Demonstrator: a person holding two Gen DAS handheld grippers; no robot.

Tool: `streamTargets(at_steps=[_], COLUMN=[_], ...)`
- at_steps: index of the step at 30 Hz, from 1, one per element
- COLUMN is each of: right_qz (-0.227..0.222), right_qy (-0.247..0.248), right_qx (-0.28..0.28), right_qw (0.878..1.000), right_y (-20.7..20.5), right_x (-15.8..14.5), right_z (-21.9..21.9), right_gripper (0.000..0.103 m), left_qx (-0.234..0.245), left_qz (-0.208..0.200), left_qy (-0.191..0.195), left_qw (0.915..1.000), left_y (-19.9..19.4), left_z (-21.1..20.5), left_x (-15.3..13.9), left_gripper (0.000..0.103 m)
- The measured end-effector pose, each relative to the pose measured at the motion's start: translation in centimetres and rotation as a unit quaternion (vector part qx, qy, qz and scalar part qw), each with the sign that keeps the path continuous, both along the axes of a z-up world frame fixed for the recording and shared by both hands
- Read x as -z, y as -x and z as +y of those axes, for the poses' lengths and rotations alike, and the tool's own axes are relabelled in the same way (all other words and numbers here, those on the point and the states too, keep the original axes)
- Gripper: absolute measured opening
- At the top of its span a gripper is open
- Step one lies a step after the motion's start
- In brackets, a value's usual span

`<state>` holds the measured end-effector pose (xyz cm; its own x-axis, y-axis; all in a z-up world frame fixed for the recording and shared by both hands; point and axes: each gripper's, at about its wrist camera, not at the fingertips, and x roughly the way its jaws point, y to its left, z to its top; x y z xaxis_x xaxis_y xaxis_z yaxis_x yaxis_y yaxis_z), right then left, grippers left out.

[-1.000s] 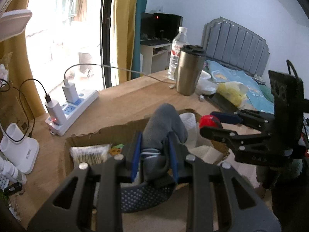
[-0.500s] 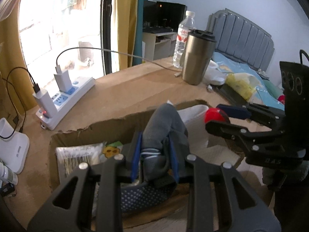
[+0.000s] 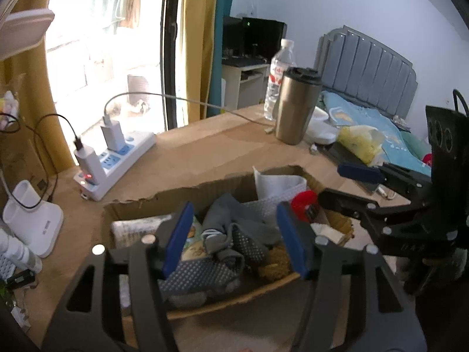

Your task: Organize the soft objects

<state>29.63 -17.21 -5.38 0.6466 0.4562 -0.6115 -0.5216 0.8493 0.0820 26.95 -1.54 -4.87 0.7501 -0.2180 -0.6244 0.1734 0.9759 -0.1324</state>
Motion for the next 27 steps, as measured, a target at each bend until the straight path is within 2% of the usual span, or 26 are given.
streamTargets(at_steps=[6,8,9,18,20,24,27], right_qz=[-0.013,-0.018,-0.020,-0.041,-0.045,-0.055,-0.065], right_qy=[-0.003,-0.002,-0.002,0.000,0.002,0.006,0.010], right_qx=[0.003,0.005,0.005,0.018,0.020,0.023,0.030], right_qw=[1.000,1.000,1.000,0.999,0.999,0.998,0.997], right_y=[1.8,2.6,2.9,6.4,7.3,8.9,10.3], right_x=[-1.2,-1.7,-1.9,-3.9,-4.2,-5.0,-5.8], right_z=[-0.3,-0.4,-0.4,-0.9,-0.8,-0.6,-0.6], right_gripper=[0.070,0.070,0.071,0.071,0.072,0.082,0.083], left_qx=[-0.005,-0.005,-0.005,-0.018,-0.027,-0.037,-0.051], left_qz=[-0.021,-0.033,-0.039,-0.080,-0.090,-0.107,-0.112], left_qy=[-0.001,-0.001,0.000,0.007,0.005,0.011,0.002], left_qw=[0.9998,0.9994,0.9992,0.9966,0.9956,0.9935,0.9924], left_y=[2.4,3.4,3.8,8.2,9.3,11.6,12.9], left_z=[0.2,0.1,0.1,0.5,0.7,1.1,1.2], left_x=[-1.4,-1.9,-2.1,-4.1,-4.4,-5.1,-5.4], left_gripper=[0.064,0.083,0.085,0.086,0.090,0.095,0.096])
